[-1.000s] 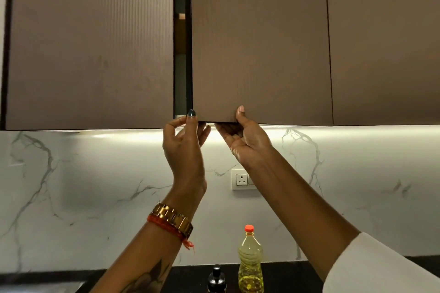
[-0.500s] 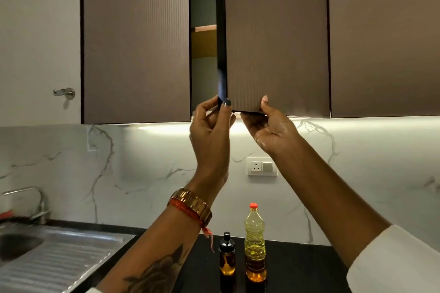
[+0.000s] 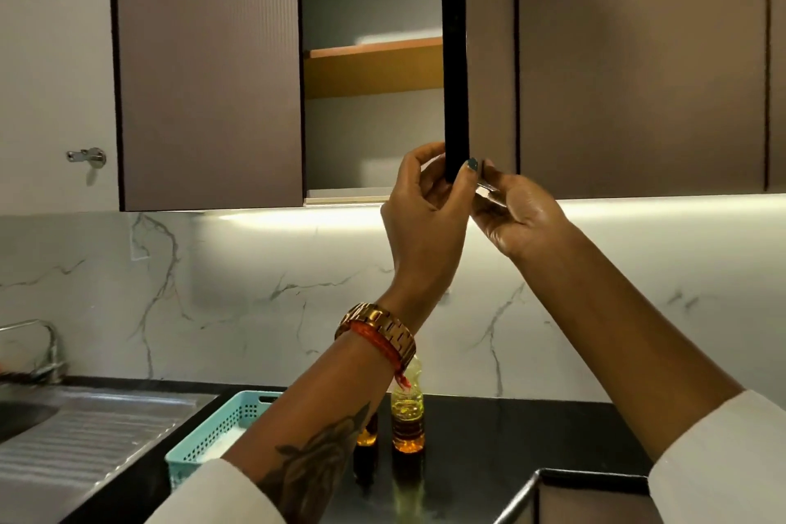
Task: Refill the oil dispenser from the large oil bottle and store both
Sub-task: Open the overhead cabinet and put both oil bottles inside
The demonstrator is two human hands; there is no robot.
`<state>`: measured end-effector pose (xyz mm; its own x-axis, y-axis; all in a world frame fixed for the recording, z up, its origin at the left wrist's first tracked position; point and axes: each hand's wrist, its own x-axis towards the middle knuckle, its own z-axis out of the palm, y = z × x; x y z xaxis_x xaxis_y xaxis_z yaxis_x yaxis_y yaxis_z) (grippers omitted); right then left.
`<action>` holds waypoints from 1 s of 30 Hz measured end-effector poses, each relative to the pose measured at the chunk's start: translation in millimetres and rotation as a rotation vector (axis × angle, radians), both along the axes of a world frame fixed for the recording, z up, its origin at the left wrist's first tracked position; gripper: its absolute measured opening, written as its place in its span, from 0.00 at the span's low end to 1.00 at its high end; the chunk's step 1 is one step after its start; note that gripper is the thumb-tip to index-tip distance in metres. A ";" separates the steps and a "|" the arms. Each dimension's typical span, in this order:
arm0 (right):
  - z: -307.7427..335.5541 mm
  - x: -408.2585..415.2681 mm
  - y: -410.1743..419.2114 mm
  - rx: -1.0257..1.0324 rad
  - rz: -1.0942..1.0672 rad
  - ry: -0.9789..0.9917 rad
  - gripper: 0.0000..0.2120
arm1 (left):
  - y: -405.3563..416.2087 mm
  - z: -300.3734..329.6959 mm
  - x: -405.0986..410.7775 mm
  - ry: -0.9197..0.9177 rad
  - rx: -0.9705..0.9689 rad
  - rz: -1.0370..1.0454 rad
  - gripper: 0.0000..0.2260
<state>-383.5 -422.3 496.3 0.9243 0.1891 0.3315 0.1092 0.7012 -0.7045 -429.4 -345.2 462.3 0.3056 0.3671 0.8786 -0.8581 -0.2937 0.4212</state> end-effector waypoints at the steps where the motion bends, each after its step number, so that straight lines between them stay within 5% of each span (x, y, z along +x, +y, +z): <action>1: 0.0 -1.0 -10.8 -0.033 -0.031 -0.011 0.11 | -8.9 0.8 1.0 -0.004 0.014 -0.005 0.12; 7: 1.0 3.8 -64.4 -0.309 -0.332 -0.196 0.15 | -62.6 1.7 10.4 -0.035 0.083 0.015 0.15; 13: 0.5 2.7 -118.2 -0.380 -0.681 -0.576 0.12 | -117.2 -3.9 26.2 0.027 0.138 -0.151 0.17; 19: -3.6 29.4 -186.4 -0.437 -1.018 -0.753 0.16 | -167.4 -6.7 48.3 0.071 0.246 -0.219 0.18; 30: -20.1 18.1 -201.8 -0.474 -1.284 -0.974 0.22 | -187.4 -14.5 59.8 0.066 0.303 -0.098 0.22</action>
